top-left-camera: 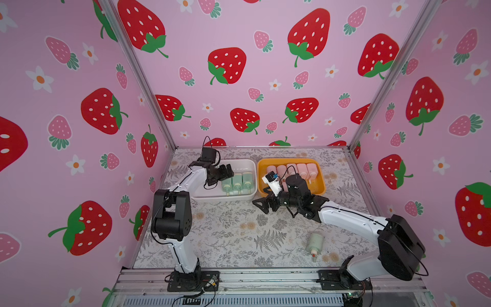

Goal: Place the pencil sharpeners by color into the storage box
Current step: Place the pencil sharpener in the storage box.

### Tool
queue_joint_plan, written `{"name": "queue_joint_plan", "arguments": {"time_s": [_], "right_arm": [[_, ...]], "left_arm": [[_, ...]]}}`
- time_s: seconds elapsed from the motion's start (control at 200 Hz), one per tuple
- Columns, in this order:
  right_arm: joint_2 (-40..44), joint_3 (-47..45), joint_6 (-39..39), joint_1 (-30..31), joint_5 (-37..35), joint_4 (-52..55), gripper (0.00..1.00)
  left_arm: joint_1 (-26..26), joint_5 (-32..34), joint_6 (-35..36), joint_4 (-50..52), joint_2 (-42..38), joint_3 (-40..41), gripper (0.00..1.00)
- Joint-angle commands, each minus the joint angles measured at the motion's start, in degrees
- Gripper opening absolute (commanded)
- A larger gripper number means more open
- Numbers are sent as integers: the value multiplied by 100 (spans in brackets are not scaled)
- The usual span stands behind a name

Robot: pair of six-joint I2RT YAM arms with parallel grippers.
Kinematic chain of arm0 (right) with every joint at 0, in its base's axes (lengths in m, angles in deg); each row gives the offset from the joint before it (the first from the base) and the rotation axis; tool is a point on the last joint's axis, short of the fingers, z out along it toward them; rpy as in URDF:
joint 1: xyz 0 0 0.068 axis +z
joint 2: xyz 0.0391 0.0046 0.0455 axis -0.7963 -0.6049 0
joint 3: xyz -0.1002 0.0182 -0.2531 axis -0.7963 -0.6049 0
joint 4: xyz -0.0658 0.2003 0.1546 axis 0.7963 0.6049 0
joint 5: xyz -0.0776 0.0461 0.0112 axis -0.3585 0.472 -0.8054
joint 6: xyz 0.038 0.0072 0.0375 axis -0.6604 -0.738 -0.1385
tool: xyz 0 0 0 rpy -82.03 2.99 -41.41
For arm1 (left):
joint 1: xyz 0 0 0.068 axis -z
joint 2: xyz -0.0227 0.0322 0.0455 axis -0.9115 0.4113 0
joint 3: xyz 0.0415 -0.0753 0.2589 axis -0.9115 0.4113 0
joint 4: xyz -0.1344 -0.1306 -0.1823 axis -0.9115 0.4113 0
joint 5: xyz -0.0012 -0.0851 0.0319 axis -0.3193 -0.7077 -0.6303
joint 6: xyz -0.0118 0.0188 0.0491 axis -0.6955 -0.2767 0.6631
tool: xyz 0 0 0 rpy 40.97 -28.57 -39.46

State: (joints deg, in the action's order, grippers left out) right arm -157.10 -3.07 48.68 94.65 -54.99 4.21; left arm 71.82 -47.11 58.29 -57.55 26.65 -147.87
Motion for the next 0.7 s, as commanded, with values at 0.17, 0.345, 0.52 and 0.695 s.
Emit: {"name": "queue_joint_plan", "arguments": {"time_s": [0.17, 0.345, 0.52, 0.695], "right_arm": [[206, -82, 102, 37, -157, 90, 100], [229, -110, 102, 40, -269, 107, 100], [231, -127, 68, 39, -281, 107, 100], [227, -133, 45, 38, -285, 109, 100]], "left_arm": [[-19, -437, -405, -533, 182, 81, 100], [-17, -401, -493, -550, 259, 106, 100], [-18, -311, -559, -498, 263, 100, 100], [-20, -412, -602, -487, 357, 47, 100]]}}
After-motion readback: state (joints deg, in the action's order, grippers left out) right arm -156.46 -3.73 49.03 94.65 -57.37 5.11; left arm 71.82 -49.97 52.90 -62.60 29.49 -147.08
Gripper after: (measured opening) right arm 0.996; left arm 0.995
